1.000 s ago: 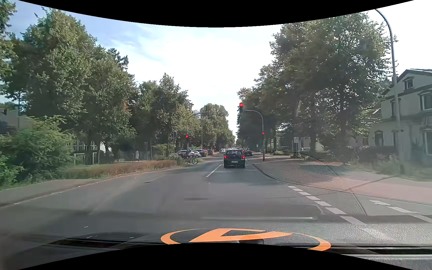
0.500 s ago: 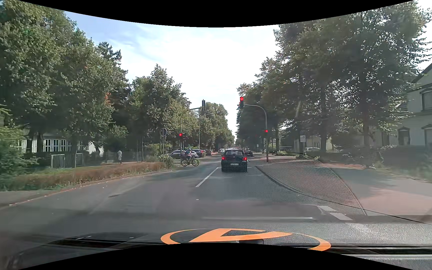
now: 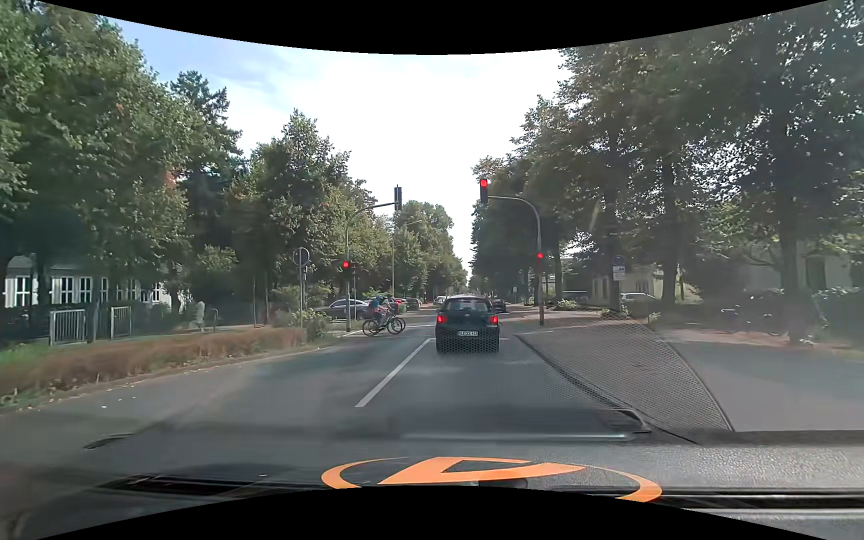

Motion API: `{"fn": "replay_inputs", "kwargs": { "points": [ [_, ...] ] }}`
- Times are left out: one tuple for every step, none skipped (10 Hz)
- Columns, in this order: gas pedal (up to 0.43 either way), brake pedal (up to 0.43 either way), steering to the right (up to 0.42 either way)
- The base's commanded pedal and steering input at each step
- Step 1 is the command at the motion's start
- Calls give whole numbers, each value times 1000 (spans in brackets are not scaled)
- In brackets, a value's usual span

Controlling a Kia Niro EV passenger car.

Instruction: Follow the waypoints while adhering to traffic rules and regulations

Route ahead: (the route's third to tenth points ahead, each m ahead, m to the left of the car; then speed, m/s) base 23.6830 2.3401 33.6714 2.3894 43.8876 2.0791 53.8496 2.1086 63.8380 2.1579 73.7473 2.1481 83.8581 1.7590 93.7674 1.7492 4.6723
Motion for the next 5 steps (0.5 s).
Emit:
{"fn": "replay_inputs", "kwargs": {
  "points": [
    [0,274,15],
    [0,274,15],
    [0,268,17],
    [0,268,21],
    [0,262,21]
  ]
}}
